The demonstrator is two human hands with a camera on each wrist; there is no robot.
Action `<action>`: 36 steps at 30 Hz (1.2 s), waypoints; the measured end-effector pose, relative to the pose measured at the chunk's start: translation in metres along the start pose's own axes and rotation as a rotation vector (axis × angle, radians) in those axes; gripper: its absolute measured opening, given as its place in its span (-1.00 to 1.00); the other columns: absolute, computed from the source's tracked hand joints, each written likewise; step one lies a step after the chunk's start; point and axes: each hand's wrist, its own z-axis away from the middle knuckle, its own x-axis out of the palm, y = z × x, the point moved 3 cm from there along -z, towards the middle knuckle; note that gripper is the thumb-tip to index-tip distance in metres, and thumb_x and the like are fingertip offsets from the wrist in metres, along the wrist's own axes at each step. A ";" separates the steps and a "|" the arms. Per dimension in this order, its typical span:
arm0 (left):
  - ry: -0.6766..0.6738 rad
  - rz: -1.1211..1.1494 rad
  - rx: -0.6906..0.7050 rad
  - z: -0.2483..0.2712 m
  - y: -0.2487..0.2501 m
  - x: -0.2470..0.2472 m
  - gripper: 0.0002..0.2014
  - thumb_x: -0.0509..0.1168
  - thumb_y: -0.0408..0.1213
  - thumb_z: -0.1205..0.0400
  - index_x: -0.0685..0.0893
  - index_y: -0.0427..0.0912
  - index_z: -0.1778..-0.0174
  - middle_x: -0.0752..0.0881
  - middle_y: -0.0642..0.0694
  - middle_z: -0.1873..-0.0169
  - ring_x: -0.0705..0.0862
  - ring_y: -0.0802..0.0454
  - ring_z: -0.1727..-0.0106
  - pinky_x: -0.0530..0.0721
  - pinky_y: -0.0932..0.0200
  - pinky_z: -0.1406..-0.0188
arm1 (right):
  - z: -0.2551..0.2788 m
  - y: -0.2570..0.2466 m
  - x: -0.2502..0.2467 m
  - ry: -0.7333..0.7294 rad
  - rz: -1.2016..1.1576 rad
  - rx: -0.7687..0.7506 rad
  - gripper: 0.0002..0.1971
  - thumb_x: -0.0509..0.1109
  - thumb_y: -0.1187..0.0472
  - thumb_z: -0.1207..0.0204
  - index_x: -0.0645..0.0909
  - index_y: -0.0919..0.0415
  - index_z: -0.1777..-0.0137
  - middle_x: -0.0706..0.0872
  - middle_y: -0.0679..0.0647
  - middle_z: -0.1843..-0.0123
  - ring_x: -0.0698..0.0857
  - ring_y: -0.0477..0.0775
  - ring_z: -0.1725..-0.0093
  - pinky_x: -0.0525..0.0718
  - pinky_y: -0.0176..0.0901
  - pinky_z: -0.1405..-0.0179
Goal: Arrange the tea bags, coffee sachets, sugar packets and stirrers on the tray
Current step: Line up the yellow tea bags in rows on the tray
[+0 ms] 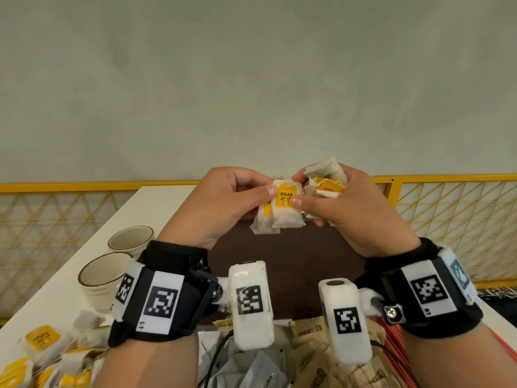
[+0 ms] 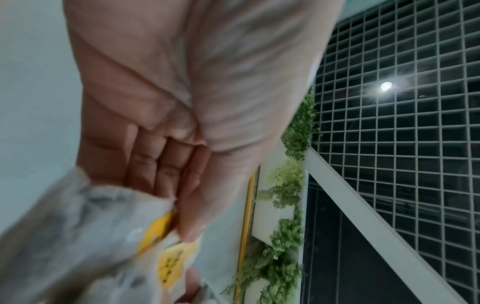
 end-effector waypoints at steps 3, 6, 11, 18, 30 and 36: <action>0.004 -0.015 0.018 0.002 -0.001 -0.005 -0.92 0.39 -0.41 -0.54 0.76 -0.20 0.25 0.78 -0.02 0.41 0.72 0.19 0.41 0.63 0.37 0.45 | 0.002 0.000 0.002 -0.026 -0.014 0.003 -0.76 0.53 0.50 -0.34 0.68 0.24 0.06 0.72 0.02 0.29 0.60 -0.16 0.47 0.55 -0.29 0.54; -0.018 -0.030 0.022 0.004 -0.002 -0.006 -0.93 0.38 -0.41 -0.53 0.74 -0.22 0.25 0.77 0.00 0.44 0.71 0.22 0.43 0.60 0.41 0.47 | 0.002 -0.001 0.001 -0.050 -0.015 0.004 -0.74 0.52 0.51 -0.34 0.68 0.25 0.03 0.72 -0.04 0.32 0.62 -0.18 0.47 0.56 -0.29 0.52; 0.014 -0.042 0.033 0.009 -0.001 -0.009 -0.92 0.36 -0.39 -0.55 0.72 -0.22 0.26 0.74 0.03 0.50 0.65 0.25 0.50 0.54 0.45 0.53 | 0.005 -0.003 -0.009 -0.067 0.005 0.012 -0.76 0.53 0.47 -0.33 0.70 0.20 0.04 0.71 -0.02 0.32 0.60 -0.06 0.42 0.58 -0.26 0.48; 0.044 -0.079 0.054 0.014 0.003 -0.017 -0.96 0.42 -0.28 -0.47 0.75 -0.17 0.26 0.78 -0.01 0.42 0.70 0.19 0.39 0.66 0.33 0.34 | 0.008 -0.010 -0.012 -0.099 -0.115 0.030 -0.72 0.53 0.33 -0.22 0.70 0.24 0.04 0.74 0.12 0.19 0.64 0.11 0.26 0.59 -0.20 0.42; 0.100 -0.192 0.128 0.010 -0.003 -0.011 -0.76 0.39 -0.51 -0.54 0.78 -0.05 0.25 0.77 -0.02 0.37 0.73 0.10 0.26 0.71 0.20 0.23 | 0.008 -0.006 -0.018 -0.084 0.051 0.037 -0.85 0.57 0.35 -0.38 0.75 0.11 0.12 0.74 -0.01 0.31 0.57 0.00 0.44 0.55 -0.16 0.44; 0.073 -0.091 0.096 0.008 -0.004 0.001 -0.78 0.37 -0.53 -0.55 0.79 -0.11 0.23 0.83 -0.21 0.19 0.80 -0.07 0.13 0.78 0.06 0.12 | 0.008 0.000 0.002 -0.126 0.009 0.080 -0.78 0.57 0.36 -0.37 0.70 0.18 0.01 0.76 0.11 0.22 0.61 -0.04 0.44 0.53 -0.20 0.48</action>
